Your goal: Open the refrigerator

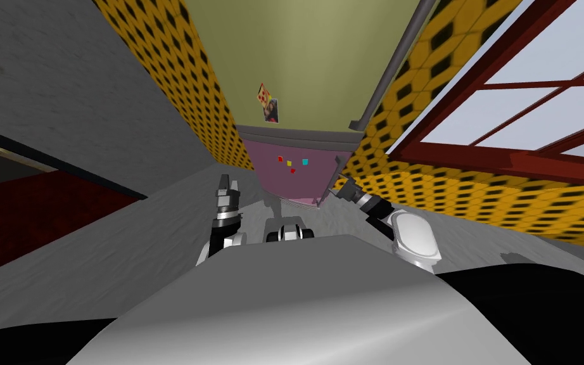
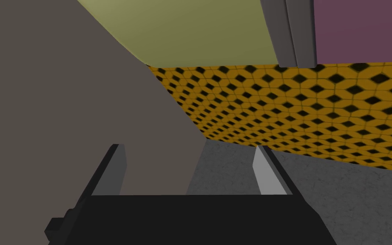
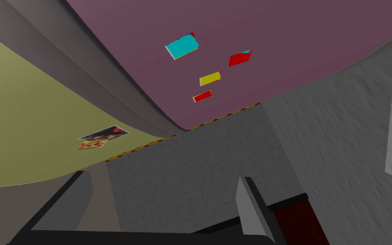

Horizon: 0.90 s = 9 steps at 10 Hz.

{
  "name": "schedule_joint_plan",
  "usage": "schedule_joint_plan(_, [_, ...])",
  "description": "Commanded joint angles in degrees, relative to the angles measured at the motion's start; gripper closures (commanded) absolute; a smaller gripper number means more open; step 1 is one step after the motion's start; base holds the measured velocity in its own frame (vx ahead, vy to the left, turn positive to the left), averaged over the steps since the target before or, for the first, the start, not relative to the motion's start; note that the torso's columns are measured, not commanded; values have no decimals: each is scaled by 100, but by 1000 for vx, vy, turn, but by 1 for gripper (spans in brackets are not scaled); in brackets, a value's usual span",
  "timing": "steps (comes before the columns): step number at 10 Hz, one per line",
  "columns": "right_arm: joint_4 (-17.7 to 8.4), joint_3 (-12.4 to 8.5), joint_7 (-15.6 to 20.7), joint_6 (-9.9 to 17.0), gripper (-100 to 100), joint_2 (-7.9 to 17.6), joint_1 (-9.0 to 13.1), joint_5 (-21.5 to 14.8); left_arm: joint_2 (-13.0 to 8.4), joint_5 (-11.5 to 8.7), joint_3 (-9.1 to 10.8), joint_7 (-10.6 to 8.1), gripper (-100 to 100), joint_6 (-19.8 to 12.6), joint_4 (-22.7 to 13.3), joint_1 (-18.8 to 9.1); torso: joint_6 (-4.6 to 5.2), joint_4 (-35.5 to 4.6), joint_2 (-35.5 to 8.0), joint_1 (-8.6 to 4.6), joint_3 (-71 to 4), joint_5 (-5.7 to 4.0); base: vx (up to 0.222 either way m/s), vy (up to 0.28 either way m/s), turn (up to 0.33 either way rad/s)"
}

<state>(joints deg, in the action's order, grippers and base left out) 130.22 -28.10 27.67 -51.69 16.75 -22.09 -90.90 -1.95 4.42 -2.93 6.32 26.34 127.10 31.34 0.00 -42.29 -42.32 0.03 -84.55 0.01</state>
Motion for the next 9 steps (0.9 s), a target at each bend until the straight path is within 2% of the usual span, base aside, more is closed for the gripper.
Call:
schedule_joint_plan(1, [-112, -128, -330, 216, -100, 138, -74, 63, 0, 0, 0, 0, 0, 0, 0, 0, 0, -1, -2, -4, 1, -1, 94, 62, -72])
schedule_joint_plan(3, [-225, -232, -599, 383, -100, 263, -108, 111, 0, 0, 0, 0, 0, 0, 0, 0, 0, 3, 12, -2, -7, 0, 112, 57, -71])
schedule_joint_plan(4, [-225, -232, -599, 383, -100, 263, -108, 111, 0, 0, 0, 0, 0, 0, 0, 0, 0, 2, 6, -6, -5, -2, 72, 31, -30])
schedule_joint_plan(9, [-530, -489, -1280, 816, -100, 575, -188, 252, 0, 0, 0, 0, 0, 0, 0, 0, -1, 4, 14, 3, -9, 1, 97, 49, -66])
